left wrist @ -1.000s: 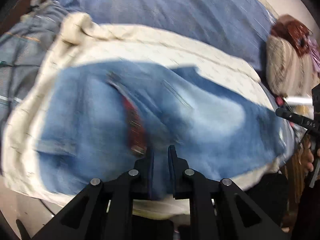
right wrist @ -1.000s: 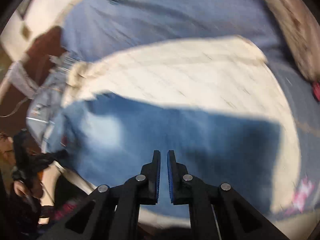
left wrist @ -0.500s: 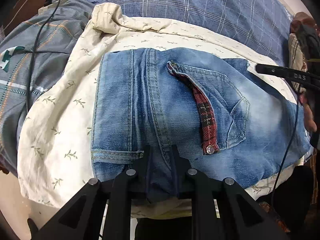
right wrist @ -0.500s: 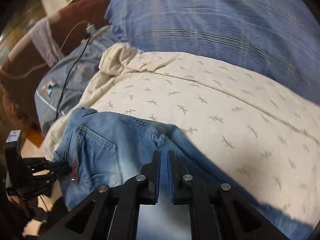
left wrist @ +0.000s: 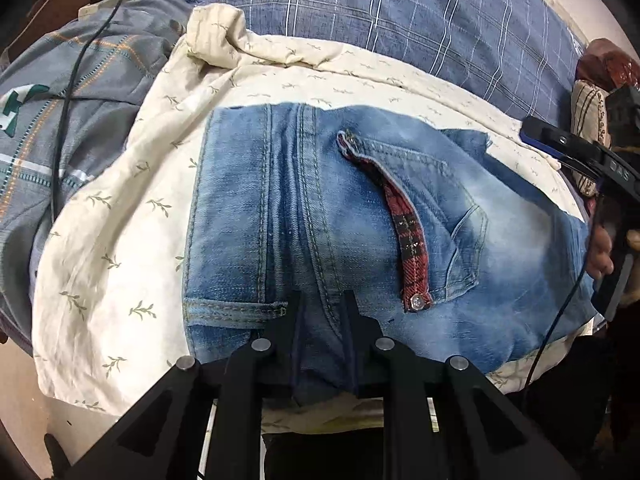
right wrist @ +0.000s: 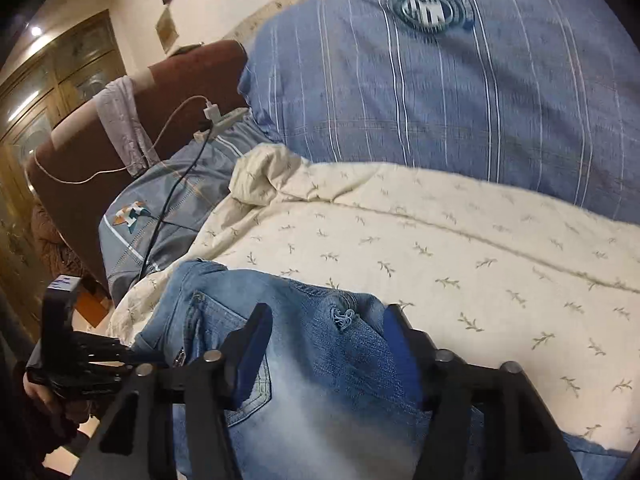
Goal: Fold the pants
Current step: 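Grasp the folded edge of the jeans with the right gripper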
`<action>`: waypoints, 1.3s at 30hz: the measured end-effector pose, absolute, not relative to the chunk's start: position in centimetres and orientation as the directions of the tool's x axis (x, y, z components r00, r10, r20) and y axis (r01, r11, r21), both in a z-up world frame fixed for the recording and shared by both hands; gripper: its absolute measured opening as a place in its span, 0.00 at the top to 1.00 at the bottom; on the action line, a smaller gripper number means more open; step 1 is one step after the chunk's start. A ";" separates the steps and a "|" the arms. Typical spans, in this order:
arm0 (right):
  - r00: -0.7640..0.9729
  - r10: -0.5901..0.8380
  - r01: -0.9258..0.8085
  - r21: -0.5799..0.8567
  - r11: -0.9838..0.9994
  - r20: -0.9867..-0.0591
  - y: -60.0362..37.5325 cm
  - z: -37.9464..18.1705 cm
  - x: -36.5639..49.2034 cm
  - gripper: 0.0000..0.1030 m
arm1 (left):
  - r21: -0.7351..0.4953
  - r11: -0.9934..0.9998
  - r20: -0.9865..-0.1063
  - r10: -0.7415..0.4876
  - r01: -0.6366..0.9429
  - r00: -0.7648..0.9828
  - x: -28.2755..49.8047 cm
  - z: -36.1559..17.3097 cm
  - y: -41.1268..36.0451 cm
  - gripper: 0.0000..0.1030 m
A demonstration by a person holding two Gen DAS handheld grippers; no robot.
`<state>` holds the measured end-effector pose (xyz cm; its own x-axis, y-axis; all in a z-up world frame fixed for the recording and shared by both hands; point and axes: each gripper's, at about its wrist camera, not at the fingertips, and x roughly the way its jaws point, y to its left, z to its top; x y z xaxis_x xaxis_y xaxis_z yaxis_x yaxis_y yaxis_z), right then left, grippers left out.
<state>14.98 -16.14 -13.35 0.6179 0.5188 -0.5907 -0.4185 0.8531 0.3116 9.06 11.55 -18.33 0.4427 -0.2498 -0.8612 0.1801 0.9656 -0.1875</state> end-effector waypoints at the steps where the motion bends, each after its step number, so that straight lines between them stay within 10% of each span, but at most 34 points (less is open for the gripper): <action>1: 0.614 0.524 -0.416 0.322 0.851 -0.590 -16.2 -13.3 15.3 0.40 | -0.182 0.966 -0.863 -0.246 0.181 0.442 8.9 -18.3 11.5 0.82; 12: 0.448 0.414 -0.444 0.204 0.872 -0.792 -12.9 -16.9 19.7 0.43 | -0.155 0.966 -0.868 -0.232 0.205 0.439 8.9 -18.5 11.3 0.82; 15: 0.381 0.409 -0.479 0.202 0.854 -0.829 -11.9 -18.0 20.6 0.74 | -0.161 0.964 -0.867 -0.240 0.211 0.436 8.8 -18.6 11.5 0.82; 18: 0.382 0.382 -0.499 0.160 0.852 -0.841 -11.1 -18.2 20.7 0.85 | -0.167 0.964 -0.867 -0.243 0.205 0.435 8.8 -18.5 11.8 0.82; 39: 0.571 0.442 -0.194 0.410 0.891 -0.692 -24.4 -14.6 15.9 0.81 | -0.051 0.974 -0.843 -0.160 0.220 0.513 7.5 -15.9 10.1 0.80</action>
